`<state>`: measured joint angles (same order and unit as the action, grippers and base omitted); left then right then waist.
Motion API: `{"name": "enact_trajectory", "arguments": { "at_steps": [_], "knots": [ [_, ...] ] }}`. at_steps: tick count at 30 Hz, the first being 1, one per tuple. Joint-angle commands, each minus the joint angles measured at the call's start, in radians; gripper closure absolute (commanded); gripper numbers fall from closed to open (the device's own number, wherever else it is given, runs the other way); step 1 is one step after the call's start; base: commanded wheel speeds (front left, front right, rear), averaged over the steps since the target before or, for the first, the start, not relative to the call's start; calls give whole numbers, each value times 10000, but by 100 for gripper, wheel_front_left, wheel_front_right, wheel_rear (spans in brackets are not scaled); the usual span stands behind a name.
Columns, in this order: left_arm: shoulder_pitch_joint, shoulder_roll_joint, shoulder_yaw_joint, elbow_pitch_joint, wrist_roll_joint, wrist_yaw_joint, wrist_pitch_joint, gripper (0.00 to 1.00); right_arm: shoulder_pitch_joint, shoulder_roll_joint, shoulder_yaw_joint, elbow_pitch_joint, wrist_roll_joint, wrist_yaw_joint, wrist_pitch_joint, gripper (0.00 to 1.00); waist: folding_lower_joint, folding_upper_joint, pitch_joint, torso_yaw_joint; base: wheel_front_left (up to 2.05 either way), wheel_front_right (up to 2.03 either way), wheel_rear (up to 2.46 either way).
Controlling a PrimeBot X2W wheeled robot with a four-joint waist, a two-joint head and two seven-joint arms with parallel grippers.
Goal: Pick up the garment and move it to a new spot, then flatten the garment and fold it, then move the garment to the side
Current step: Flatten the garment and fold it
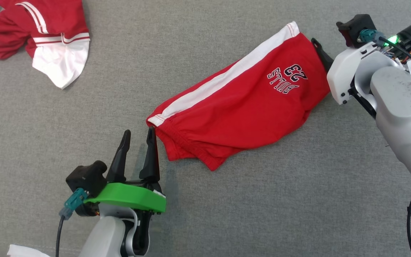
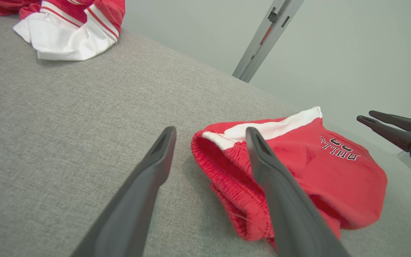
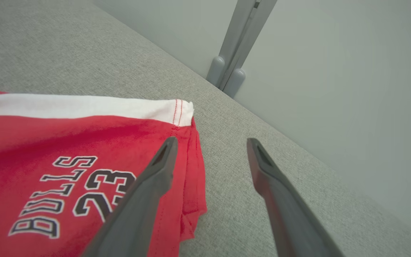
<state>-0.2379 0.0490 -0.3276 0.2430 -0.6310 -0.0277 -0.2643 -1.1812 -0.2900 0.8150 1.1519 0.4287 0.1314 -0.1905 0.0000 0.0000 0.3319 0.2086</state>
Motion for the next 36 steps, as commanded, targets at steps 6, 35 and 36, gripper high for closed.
{"name": "enact_trajectory", "arguments": {
  "at_steps": [6,35,36],
  "knots": [
    [459,28,495,-234,531,-63,-1,0,345,-262,522,-388,1325,-14,1482,0,0,0,-113,309,0,0,0],
    [578,26,625,-624,141,26,-1,0,1124,-786,1612,312,3293,-17,3906,0,0,0,83,748,0,0,0],
    [562,26,643,-624,151,31,-1,0,1157,-769,1638,297,3349,-17,3934,0,0,0,104,735,0,0,0]
  ]
}}
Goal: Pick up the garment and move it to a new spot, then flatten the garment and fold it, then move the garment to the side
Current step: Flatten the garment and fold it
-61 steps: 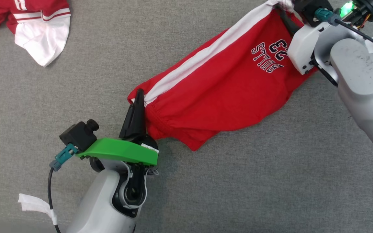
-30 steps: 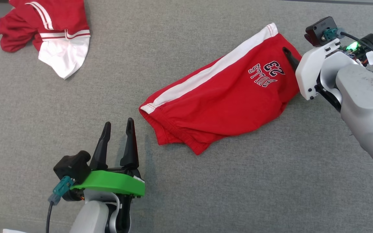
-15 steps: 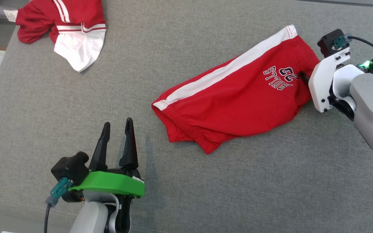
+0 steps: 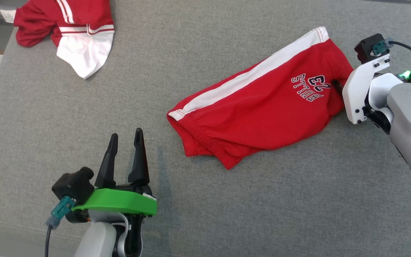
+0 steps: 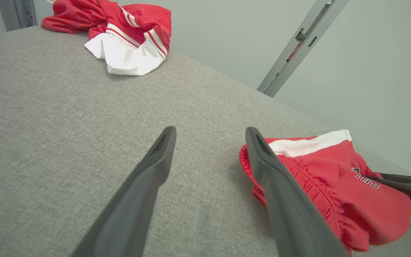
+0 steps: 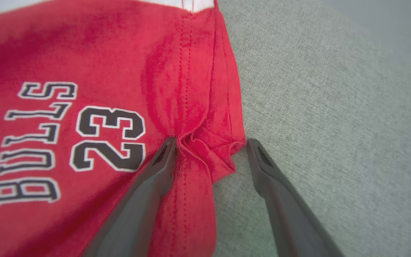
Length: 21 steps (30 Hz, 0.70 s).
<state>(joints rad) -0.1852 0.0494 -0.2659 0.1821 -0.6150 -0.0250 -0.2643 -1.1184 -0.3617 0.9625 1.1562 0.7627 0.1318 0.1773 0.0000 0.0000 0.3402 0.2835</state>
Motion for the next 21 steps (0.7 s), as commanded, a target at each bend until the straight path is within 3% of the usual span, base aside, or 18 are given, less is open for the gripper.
{"name": "enact_trajectory", "arguments": {
  "at_steps": [1,3,4,12,21],
  "knots": [
    [23,22,39,-14,5,10,-1,0,554,-38,186,233,43,-21,261,47,0,0,33,-27,0,0,0],
    [0,22,87,-11,36,21,-1,0,574,-15,225,138,126,-21,187,72,0,0,45,-69,0,0,0],
    [-9,22,125,-10,53,26,-1,0,569,-13,273,58,141,-20,87,98,0,0,39,-109,0,0,0],
    [-115,21,296,45,345,-50,-1,0,389,72,307,-302,296,-21,-1016,100,0,0,-305,-591,0,0,0],
    [-27,24,870,189,815,-202,-1,0,877,575,85,-237,621,-20,-2429,100,0,0,-1170,-1693,0,0,0]
  ]
}}
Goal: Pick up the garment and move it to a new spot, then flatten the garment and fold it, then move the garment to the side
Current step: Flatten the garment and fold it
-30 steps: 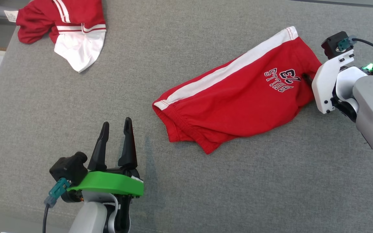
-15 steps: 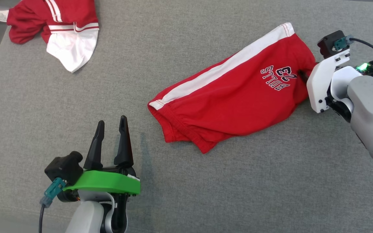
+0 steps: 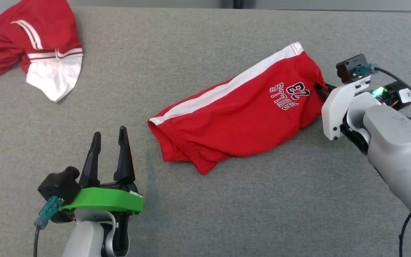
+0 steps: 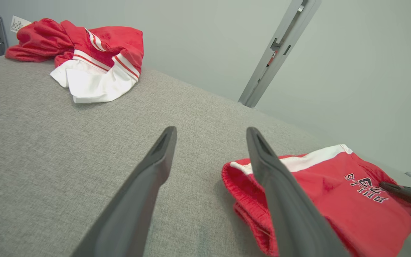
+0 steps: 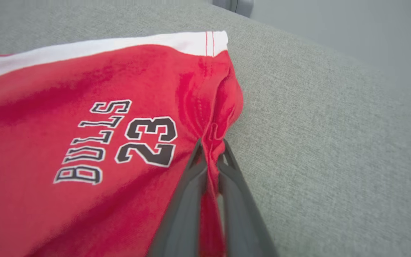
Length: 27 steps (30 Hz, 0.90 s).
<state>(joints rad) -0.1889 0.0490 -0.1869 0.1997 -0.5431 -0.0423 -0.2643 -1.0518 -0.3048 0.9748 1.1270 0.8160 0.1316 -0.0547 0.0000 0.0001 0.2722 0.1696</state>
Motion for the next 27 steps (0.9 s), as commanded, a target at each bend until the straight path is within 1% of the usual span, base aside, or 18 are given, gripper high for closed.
{"name": "enact_trajectory", "arguments": {
  "at_steps": [1,5,8,13,16,21,27],
  "knots": [
    [57,28,113,47,143,-57,-1,0,320,42,-117,99,166,-18,-259,100,0,-1,-572,-669,0,0,0],
    [318,28,257,208,415,-132,-1,0,829,297,-404,440,328,-18,-1119,100,0,-1,-982,-1262,0,0,0],
    [464,30,367,318,606,-165,-1,0,1310,614,-720,667,522,-18,-1645,100,0,-1,-1272,-1699,0,0,0],
    [798,31,432,466,617,-128,-1,0,2006,866,-1225,887,649,-18,-2048,100,0,-1,-1604,-2231,0,0,0],
    [928,31,466,509,613,-97,-3,0,2212,870,-1718,800,497,-18,-2109,100,0,-1,-1718,-2438,0,0,0],
    [1094,31,421,558,654,-95,-1,0,2694,775,-2652,281,-104,-18,-2111,100,0,-1,-1759,-2491,0,0,0],
    [1087,32,126,647,532,-79,-1,0,2929,766,-3682,133,-1056,-18,-2114,100,0,-1,-1724,-2137,0,0,0]
  ]
}}
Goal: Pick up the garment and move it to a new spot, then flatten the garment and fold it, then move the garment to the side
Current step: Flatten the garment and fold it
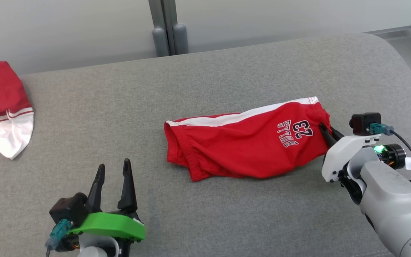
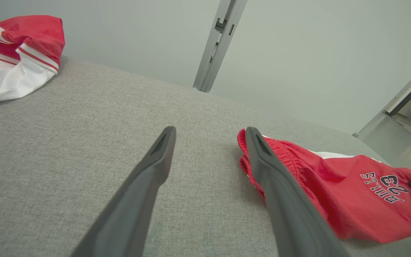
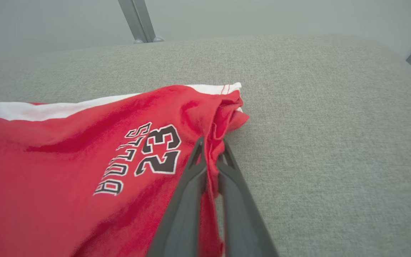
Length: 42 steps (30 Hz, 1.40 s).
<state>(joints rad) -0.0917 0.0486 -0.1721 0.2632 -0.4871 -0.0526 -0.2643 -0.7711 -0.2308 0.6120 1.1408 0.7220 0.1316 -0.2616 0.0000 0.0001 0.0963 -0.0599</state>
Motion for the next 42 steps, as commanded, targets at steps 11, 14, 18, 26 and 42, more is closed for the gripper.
{"name": "enact_trajectory", "arguments": {
  "at_steps": [11,14,18,26,42],
  "knots": [
    [128,35,-249,-55,-268,170,-1,0,-552,1142,-431,-381,-1672,-16,-46,100,0,-1,69,742,0,0,0],
    [39,35,-339,-90,-306,162,-1,0,-791,1519,-184,-570,-1903,-16,97,100,0,-1,100,881,0,0,0],
    [-114,34,-464,-129,-346,178,-1,0,-899,1760,318,-996,-1940,-16,429,100,0,-1,180,1106,0,0,0],
    [-274,34,-655,-109,-464,213,-1,0,-541,1768,1801,-2496,-1234,-16,1323,100,0,-1,282,1606,0,0,0],
    [-113,34,-744,-63,-555,232,-1,0,-292,1786,2646,-2775,-799,-16,1238,0,0,-1,197,1705,0,0,0]
  ]
}}
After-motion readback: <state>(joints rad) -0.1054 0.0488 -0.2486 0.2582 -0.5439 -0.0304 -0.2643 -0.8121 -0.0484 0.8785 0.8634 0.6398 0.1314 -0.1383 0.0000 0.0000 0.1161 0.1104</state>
